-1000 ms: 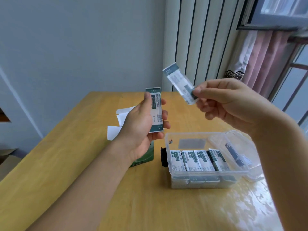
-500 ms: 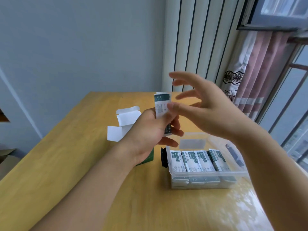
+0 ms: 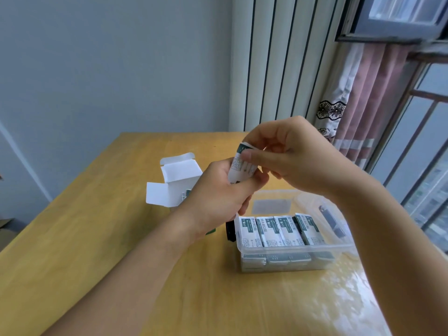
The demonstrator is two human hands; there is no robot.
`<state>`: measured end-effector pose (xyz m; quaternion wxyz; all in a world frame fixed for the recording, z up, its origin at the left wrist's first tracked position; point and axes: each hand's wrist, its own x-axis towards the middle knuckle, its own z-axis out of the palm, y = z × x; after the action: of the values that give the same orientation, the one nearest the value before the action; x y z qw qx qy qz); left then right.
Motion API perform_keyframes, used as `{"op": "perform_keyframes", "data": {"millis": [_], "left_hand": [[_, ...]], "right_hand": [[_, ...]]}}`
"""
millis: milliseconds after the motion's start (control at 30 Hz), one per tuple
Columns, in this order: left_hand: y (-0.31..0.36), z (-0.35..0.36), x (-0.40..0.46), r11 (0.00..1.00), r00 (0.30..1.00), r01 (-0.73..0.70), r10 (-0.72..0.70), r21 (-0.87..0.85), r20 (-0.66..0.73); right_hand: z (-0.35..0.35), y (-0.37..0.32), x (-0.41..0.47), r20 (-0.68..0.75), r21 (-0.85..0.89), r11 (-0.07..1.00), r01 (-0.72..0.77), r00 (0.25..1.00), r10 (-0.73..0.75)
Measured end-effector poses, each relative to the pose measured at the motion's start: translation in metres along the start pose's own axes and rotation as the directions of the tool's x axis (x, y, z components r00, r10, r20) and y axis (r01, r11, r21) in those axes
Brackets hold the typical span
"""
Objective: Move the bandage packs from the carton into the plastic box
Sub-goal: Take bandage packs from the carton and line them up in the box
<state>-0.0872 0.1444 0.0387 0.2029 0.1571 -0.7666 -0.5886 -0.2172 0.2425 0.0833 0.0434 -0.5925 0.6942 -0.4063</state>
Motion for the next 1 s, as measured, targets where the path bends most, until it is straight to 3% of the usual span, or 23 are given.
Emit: {"op": "perform_keyframes", "data": {"millis": [167, 300, 433, 500, 567, 700, 833, 1000], "left_hand": [[-0.005, 0.005, 0.002, 1.000, 0.999, -0.024, 0.024, 0.003, -0.027], [-0.002, 0.003, 0.001, 0.999, 1.000, 0.006, -0.006, 0.048, 0.009], [0.003, -0.014, 0.001, 0.973, 0.999, 0.011, -0.021, 0.231, 0.040], [0.006, -0.025, 0.000, 0.939, 0.999, -0.034, 0.023, 0.342, 0.034], [0.008, -0.031, -0.002, 0.869, 0.991, -0.085, 0.023, 0.488, 0.131], [0.004, -0.022, -0.008, 0.693, 0.942, -0.130, -0.136, 0.709, 0.306], [-0.004, -0.016, -0.008, 0.580, 0.924, -0.184, -0.172, 0.793, 0.341], [-0.007, -0.017, -0.006, 0.560, 0.913, -0.205, -0.186, 0.803, 0.363]], "right_hand": [[-0.004, 0.006, 0.002, 0.122, 0.071, 0.997, -0.035, 0.992, 0.026], [-0.009, 0.011, 0.002, 0.083, 0.125, 0.991, -0.049, 0.996, 0.039], [-0.038, 0.035, -0.003, 0.103, 0.091, 0.975, -0.202, 0.976, 0.192], [-0.047, 0.048, -0.009, 0.215, -0.035, 0.956, -0.293, 0.932, 0.293], [-0.044, 0.056, -0.012, 0.325, -0.151, 0.925, -0.349, 0.866, 0.380], [-0.023, 0.064, -0.007, 0.445, -0.253, 0.884, -0.393, 0.764, 0.467], [-0.010, 0.064, -0.003, 0.493, -0.296, 0.875, -0.384, 0.723, 0.484], [0.000, 0.064, -0.003, 0.542, -0.336, 0.859, -0.387, 0.666, 0.512]]}}
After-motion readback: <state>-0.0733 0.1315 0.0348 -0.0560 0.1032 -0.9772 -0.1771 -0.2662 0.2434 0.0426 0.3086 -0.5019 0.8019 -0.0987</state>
